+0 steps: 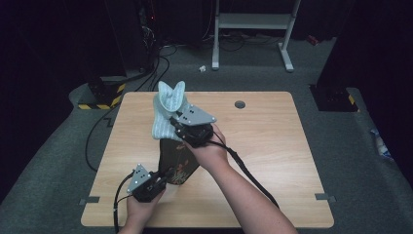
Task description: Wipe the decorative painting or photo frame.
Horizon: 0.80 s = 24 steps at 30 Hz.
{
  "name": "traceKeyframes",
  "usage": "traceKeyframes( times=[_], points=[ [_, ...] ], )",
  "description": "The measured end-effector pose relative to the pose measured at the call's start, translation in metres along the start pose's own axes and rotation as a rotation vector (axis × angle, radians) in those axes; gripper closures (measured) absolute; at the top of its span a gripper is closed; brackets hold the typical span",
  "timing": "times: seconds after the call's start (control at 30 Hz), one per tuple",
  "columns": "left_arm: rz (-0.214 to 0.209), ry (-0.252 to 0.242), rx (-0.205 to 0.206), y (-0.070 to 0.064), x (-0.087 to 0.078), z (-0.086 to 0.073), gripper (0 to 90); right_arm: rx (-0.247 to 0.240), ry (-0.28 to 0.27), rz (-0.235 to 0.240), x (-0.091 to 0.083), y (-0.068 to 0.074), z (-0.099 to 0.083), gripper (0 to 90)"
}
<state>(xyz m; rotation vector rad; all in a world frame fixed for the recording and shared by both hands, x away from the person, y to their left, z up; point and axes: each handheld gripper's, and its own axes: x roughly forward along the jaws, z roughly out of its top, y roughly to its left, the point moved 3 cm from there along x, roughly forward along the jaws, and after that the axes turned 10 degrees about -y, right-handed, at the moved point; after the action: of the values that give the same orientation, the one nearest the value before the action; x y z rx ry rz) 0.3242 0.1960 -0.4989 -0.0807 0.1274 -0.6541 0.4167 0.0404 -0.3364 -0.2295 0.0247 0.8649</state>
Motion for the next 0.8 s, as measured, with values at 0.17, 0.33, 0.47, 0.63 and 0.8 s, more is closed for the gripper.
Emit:
traceKeyframes(
  times=[0.17,0.33,0.47,0.63,0.8],
  points=[
    [-0.001,-0.002,-0.001,0.000,0.000,0.000,79.4,0.019,0.022,-0.020,0.004,-0.012,-0.007,74.7],
    [-0.002,-0.001,-0.005,-0.001,0.000,0.000,79.4,0.049,0.054,-0.050,0.006,-0.027,-0.020,74.7],
    [-0.003,-0.004,-0.009,-0.001,0.000,0.000,79.3,0.068,0.075,-0.077,0.007,-0.040,-0.032,74.7],
    [-0.006,-0.005,-0.010,-0.001,0.000,0.000,79.4,0.102,0.093,-0.110,0.006,-0.056,-0.044,74.7],
    [-0.005,-0.007,-0.007,0.000,0.000,0.000,79.4,0.121,0.108,-0.136,0.005,-0.066,-0.054,74.7]
  ],
)
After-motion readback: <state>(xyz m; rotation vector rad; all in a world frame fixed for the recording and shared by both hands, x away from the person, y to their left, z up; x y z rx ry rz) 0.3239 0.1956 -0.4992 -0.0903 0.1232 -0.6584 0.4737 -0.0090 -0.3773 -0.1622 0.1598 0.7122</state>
